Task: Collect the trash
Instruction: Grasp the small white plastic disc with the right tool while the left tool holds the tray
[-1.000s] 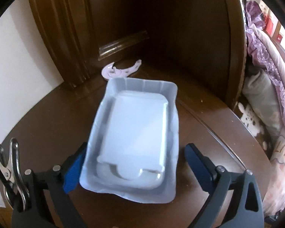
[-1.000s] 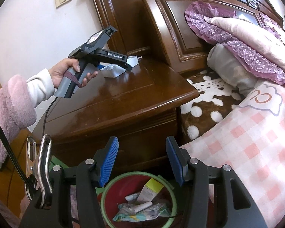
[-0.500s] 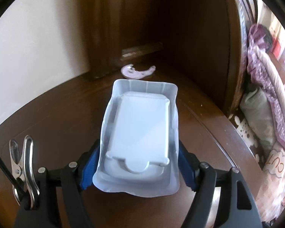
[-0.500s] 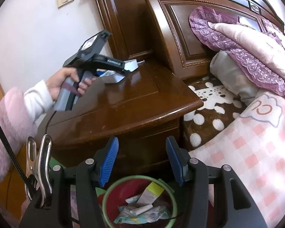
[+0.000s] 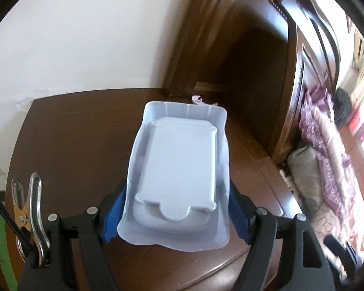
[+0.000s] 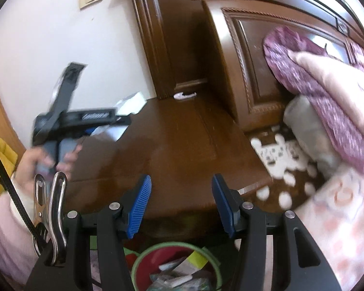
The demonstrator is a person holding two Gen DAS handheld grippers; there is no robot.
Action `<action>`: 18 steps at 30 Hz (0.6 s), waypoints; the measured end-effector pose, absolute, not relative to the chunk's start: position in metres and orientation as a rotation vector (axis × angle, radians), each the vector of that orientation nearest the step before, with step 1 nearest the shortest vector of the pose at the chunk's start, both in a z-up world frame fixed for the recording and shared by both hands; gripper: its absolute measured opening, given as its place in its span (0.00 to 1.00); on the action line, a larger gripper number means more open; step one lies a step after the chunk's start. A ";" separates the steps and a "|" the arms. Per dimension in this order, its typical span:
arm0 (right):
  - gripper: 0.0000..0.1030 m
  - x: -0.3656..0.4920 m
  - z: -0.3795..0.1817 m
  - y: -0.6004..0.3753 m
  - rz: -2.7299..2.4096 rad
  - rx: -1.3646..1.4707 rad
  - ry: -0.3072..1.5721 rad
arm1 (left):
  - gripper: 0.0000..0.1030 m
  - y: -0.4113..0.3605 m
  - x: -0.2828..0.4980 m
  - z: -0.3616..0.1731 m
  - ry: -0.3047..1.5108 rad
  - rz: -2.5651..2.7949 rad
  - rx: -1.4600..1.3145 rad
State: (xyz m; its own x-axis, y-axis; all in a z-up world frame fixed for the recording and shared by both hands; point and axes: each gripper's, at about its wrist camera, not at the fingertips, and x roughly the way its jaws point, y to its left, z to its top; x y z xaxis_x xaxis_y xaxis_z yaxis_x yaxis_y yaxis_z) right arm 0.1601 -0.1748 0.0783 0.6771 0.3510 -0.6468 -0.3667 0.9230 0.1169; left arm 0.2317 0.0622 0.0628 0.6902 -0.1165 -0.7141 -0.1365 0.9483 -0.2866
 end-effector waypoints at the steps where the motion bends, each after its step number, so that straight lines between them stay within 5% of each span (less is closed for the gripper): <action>1: 0.52 0.168 0.080 -0.170 0.412 -0.035 0.722 | 0.76 0.066 0.228 0.064 0.801 0.025 -0.335; 18: 0.51 0.346 0.077 -0.087 0.446 -0.222 0.820 | 0.76 0.113 0.208 0.055 0.755 0.143 -0.349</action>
